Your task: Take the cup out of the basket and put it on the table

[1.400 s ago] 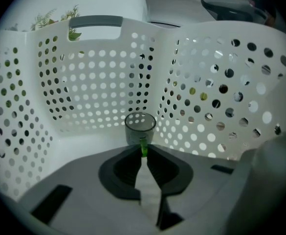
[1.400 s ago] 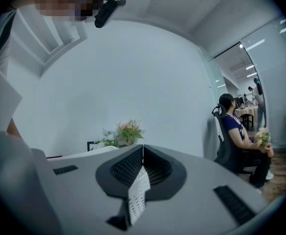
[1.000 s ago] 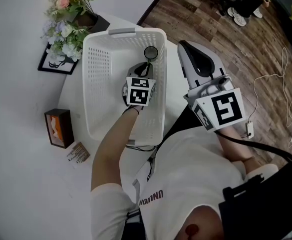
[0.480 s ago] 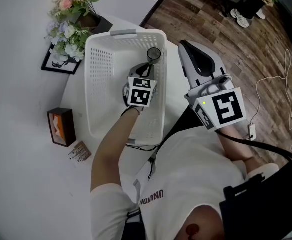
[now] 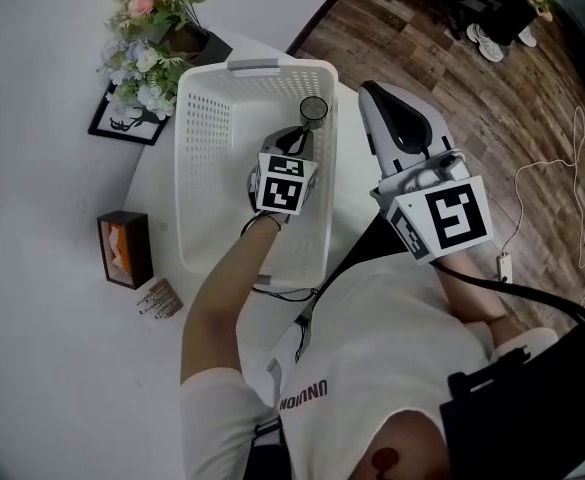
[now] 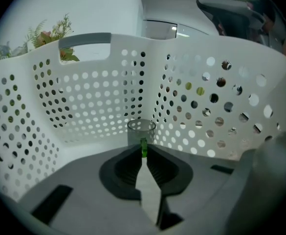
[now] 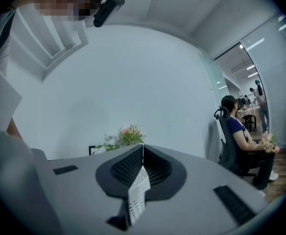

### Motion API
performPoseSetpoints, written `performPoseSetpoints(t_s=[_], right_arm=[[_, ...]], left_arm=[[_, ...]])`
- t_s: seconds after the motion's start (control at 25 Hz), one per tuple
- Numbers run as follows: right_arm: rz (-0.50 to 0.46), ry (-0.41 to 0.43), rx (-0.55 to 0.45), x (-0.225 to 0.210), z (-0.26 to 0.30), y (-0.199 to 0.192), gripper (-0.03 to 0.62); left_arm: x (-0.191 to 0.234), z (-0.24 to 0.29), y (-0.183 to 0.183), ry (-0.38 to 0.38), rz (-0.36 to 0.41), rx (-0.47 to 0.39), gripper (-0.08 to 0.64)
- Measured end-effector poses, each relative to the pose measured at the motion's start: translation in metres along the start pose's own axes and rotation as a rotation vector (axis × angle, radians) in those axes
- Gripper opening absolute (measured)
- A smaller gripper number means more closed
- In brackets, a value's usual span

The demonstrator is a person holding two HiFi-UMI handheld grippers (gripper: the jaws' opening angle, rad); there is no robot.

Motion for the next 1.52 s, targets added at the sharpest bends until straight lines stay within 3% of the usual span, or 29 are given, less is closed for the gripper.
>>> performPoseSetpoints(t_s=[0.92, 1.52], right_arm=[[-0.004, 0.090, -0.035, 0.029, 0.004, 0.009, 0.020], [-0.019, 0.132, -0.034, 0.044, 0.007, 0.009, 0.019]], left_arm=[[0.007, -0.041, 0.010, 0.023, -0.013, -0.072, 0.041], [0.003, -0.068, 0.021, 0.027, -0.059, -0.178, 0.040]])
Point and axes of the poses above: the fingertips, and each gripper's own axes: z forward along the fingers, x to its left, y out of its top, the point moved 3 cm from there along -z, backward along the fingers, and after that the axes turned 1 degree about -y, right-handed, at the moved point
